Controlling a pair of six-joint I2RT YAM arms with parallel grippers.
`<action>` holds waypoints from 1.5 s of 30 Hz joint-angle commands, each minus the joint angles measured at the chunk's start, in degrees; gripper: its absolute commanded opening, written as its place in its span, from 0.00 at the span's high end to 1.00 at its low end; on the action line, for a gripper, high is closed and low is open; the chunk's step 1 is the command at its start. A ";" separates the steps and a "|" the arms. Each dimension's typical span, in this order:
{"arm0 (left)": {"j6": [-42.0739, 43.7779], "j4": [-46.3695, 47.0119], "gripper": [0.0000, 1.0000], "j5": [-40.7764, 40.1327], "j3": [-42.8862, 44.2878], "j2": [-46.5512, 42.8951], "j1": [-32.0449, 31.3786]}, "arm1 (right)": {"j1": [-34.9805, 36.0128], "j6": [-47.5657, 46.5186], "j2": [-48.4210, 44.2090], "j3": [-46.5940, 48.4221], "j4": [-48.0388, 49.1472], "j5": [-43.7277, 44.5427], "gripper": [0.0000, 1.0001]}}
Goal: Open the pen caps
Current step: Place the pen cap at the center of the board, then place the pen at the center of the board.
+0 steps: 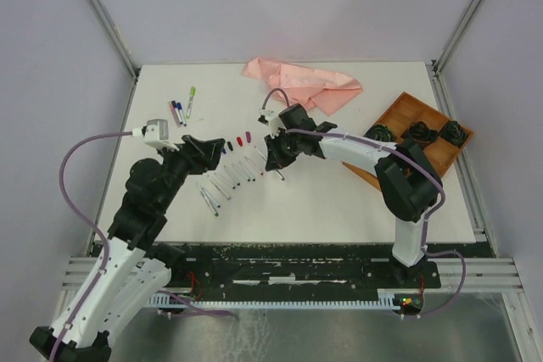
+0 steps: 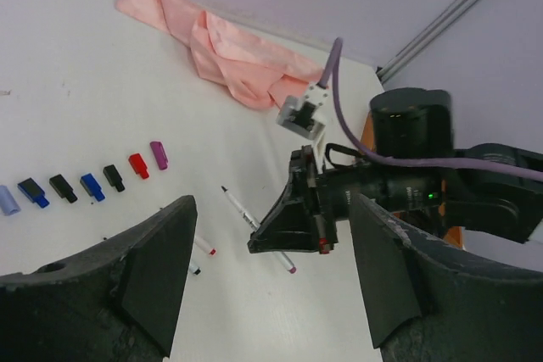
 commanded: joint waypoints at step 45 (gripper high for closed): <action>0.31 -0.16 0.18 -7.49 -8.77 -10.05 0.02 | 3.31 7.21 12.97 20.24 -12.27 13.37 0.65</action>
